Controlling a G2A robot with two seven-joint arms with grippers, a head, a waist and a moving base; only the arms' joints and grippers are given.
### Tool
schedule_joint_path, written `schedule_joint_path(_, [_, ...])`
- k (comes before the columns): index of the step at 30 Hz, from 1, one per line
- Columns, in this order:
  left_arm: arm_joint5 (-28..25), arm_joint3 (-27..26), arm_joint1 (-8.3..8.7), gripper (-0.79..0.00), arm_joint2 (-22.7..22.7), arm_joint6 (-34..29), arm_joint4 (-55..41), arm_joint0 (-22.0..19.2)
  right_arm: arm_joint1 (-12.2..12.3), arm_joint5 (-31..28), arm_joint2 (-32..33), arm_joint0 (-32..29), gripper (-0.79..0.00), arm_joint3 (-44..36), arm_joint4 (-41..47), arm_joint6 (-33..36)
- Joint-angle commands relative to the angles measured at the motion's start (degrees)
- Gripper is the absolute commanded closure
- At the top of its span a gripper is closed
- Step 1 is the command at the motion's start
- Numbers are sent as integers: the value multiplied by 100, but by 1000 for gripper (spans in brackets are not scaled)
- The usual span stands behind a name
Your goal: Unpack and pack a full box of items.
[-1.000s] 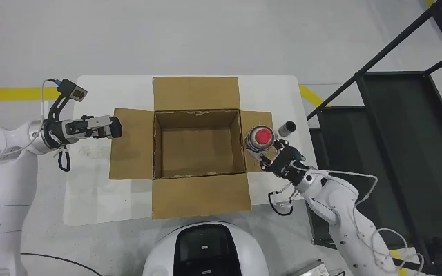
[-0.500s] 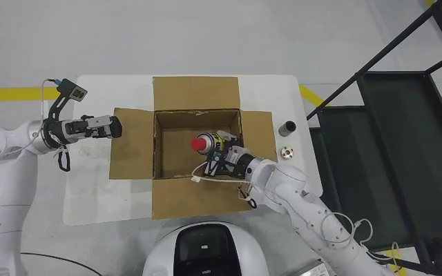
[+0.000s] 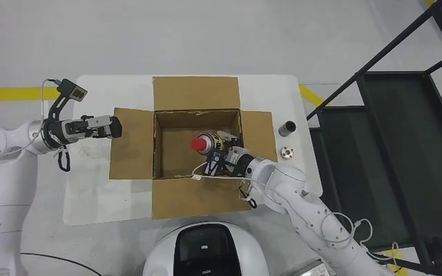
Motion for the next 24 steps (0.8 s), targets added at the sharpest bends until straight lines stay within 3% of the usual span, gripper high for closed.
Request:
schedule_joint_path(1, [0,0,0,-785,0,0,0,0,-3,-351,-64,119,0,-52,-52,252])
schedule_joint_path(5, [0,0,0,-785,0,0,0,0,-85,-1139,-423,679,0,177,75,1423])
schedule_joint_path(8, [0,0,0,-785,0,0,0,0,-241,-1340,-770,1246,0,667,751,2038])
schedule_joint_path(19, [0,0,0,-785,0,0,0,0,-871,-1084,-1978,2883,-6,2495,2631,3529])
schedule_joint_path(20, [0,0,0,-785,0,0,0,0,-913,-1048,-2034,2981,-332,2630,2747,3591])
schedule_joint_path(21, [0,0,0,-785,0,0,0,0,-952,-997,-2088,3065,-600,2758,2832,3663])
schedule_joint_path(22, [0,0,0,-785,0,0,0,0,-988,-996,-2152,3136,-785,2862,2908,3719])
schedule_joint_path(24, [0,0,0,-785,0,0,0,0,-1044,-951,-2211,3255,-785,3034,3064,3737])
